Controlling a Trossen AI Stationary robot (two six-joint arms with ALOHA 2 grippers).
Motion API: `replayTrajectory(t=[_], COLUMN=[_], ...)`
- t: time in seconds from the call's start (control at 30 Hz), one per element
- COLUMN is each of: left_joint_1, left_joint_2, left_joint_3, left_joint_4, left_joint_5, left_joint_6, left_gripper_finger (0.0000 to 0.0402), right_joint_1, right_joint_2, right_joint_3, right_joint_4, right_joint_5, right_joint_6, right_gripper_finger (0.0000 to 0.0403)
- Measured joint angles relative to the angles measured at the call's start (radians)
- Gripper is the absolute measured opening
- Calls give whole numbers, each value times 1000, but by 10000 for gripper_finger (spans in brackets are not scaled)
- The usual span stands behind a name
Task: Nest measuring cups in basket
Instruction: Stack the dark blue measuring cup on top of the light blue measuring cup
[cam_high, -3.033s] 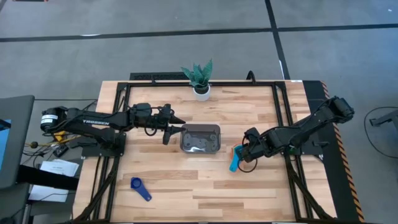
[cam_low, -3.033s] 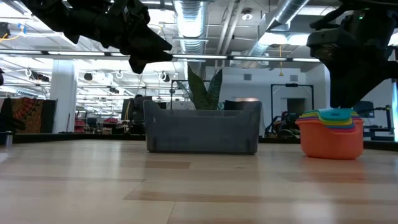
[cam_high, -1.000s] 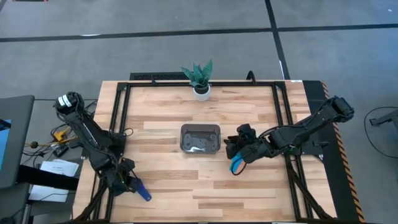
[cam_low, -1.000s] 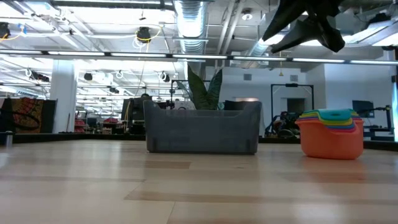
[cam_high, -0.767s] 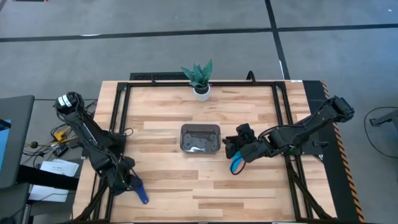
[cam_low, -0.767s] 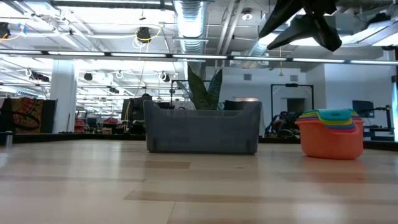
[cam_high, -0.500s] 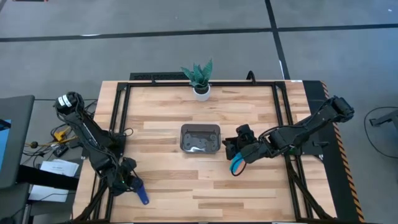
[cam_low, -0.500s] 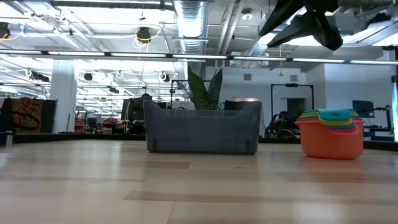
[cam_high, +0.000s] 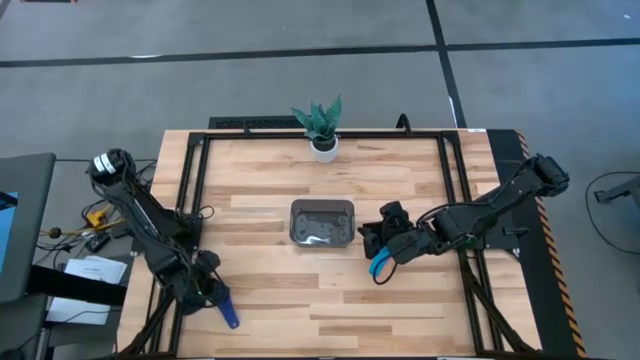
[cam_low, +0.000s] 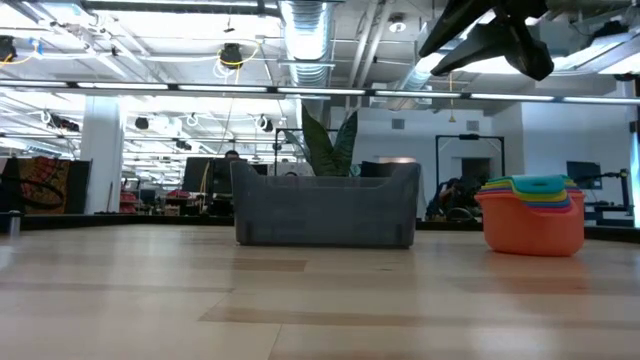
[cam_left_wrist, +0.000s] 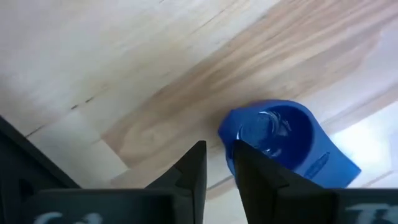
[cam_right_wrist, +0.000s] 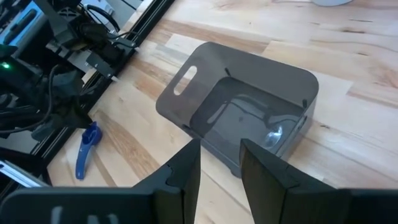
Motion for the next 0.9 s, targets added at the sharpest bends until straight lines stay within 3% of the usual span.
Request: replayTrajectory(t=[0.43, 0.63, 0.9], left_joint_1=[0, 1, 2], left_joint_2=[61, 61, 62], left_joint_3=[0, 0, 0], left_joint_4=[80, 75, 85], left_joint_5=[10, -20, -46], left_joint_6=[37, 79, 102], left_gripper_finger=[50, 8, 3], right_joint_1=[0, 0, 0], right_joint_2=[0, 0, 0], right_joint_3=[0, 0, 0], right_joint_4=[1, 3, 43], right_joint_5=[-5, -5, -5], right_joint_6=[0, 15, 16], right_gripper_finger=[133, 133, 125])
